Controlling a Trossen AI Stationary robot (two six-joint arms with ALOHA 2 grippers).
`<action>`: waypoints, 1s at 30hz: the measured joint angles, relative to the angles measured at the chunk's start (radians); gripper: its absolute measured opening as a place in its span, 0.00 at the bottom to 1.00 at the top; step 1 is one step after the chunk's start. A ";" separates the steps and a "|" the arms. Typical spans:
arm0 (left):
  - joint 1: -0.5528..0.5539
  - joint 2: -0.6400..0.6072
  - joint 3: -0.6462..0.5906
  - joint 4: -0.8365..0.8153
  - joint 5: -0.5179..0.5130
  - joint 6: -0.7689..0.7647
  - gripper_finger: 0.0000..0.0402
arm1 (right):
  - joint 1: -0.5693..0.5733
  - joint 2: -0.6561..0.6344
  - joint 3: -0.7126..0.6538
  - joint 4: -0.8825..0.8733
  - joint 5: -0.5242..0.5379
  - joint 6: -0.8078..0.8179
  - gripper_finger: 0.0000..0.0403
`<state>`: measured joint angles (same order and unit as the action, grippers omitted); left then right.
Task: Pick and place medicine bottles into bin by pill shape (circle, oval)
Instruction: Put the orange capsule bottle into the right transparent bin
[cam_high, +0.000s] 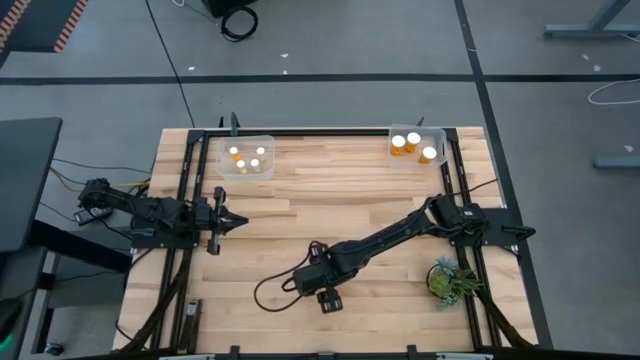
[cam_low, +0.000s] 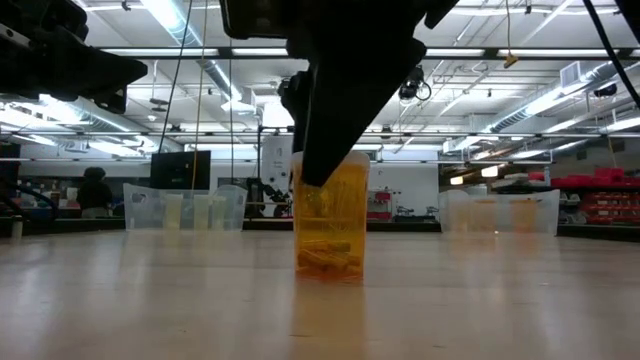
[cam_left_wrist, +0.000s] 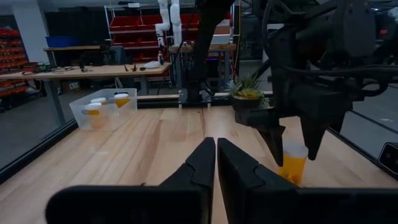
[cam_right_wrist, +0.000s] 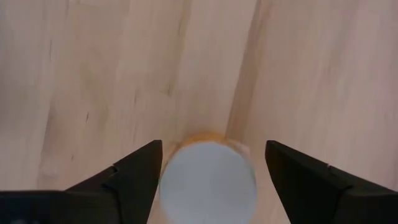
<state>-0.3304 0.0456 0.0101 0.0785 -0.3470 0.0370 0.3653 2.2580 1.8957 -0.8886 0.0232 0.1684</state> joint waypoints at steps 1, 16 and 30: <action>0.000 0.000 0.000 0.000 0.000 0.000 0.07 | 0.000 -0.001 0.000 -0.005 -0.002 0.007 0.71; 0.000 0.000 0.000 0.000 0.000 0.000 0.07 | 0.000 -0.002 0.000 -0.056 -0.006 0.026 0.60; 0.000 0.000 0.000 0.000 0.000 0.000 0.08 | -0.025 -0.004 0.027 -0.188 -0.022 0.071 0.56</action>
<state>-0.3303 0.0452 0.0101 0.0784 -0.3470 0.0372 0.3401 2.2539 1.9228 -1.0766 0.0011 0.2390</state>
